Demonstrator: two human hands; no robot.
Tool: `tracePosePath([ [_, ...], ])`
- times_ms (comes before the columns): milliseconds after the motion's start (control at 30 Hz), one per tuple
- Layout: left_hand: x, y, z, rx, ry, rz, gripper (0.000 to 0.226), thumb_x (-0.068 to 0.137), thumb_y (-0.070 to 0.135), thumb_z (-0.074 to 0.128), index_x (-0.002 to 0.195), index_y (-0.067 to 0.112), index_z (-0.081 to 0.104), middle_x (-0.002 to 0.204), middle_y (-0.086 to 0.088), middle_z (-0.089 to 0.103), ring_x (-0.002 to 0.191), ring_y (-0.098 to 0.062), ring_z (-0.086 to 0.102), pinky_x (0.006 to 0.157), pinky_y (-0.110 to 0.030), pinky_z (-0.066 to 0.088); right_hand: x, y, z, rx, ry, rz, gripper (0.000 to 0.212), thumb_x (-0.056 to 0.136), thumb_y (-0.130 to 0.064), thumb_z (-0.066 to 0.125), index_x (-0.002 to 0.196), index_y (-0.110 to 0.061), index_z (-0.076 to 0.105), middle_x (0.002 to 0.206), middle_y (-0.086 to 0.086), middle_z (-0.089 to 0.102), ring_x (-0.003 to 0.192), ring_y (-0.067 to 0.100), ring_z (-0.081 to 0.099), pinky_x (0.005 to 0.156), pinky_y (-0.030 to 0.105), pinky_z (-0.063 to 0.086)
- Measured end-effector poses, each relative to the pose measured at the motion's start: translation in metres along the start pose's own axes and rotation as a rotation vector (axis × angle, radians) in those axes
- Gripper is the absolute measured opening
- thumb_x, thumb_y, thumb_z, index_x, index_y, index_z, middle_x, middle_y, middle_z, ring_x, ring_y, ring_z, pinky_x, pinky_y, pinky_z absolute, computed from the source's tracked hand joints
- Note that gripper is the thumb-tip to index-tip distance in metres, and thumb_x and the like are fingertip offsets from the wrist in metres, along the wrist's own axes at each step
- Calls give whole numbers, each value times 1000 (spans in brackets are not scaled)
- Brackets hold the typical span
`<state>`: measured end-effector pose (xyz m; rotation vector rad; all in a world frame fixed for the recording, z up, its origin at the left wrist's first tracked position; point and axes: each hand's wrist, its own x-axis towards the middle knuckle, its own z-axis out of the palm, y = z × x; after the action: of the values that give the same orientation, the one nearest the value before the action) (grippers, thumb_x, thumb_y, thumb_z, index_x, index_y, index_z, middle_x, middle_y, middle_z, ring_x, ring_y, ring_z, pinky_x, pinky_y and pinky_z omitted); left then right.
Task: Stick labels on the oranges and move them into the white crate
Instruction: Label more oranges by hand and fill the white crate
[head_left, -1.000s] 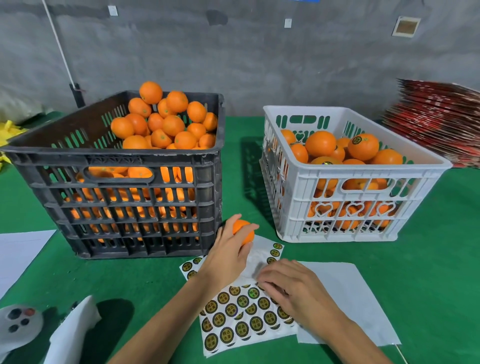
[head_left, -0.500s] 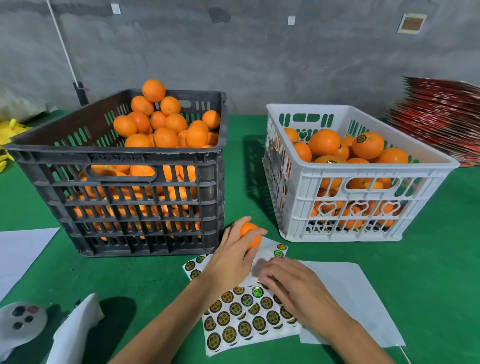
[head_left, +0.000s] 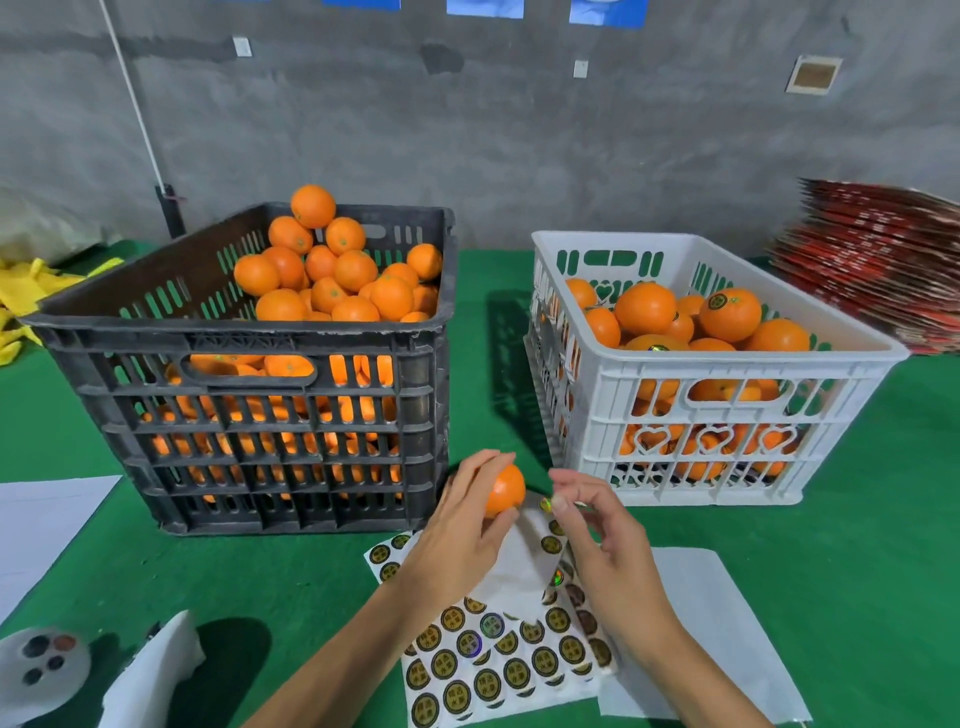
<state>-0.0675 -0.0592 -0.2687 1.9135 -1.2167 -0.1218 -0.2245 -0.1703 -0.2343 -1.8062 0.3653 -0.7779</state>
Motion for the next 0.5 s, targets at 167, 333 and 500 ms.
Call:
tracePosePath([
  [167, 4, 24, -11, -274, 101, 15, 65, 94, 53, 64, 150, 52, 30, 153, 27, 26, 134, 3, 43, 94, -14, 50, 29, -15, 13, 67, 86, 60, 10, 100, -28, 64, 99, -23, 72, 132, -18, 59, 124, 3, 56, 106, 42, 50],
  [333, 10, 39, -23, -331, 192, 110, 67, 93, 53, 68, 151, 43, 37, 155, 21, 28, 140, -8, 40, 97, -23, 52, 33, -39, 7, 173, 81, 10, 51, 91, -40, 73, 137, -46, 53, 132, -23, 61, 120, 6, 63, 90, 23, 57],
  [500, 33, 84, -37, -319, 205, 243, 61, 97, 39, 64, 152, 41, 37, 156, 16, 29, 142, -10, 38, 96, -16, 49, 47, -75, -13, 279, -50, 91, 40, 85, -64, 71, 124, -59, 62, 125, -18, 68, 114, 6, 68, 86, 25, 59],
])
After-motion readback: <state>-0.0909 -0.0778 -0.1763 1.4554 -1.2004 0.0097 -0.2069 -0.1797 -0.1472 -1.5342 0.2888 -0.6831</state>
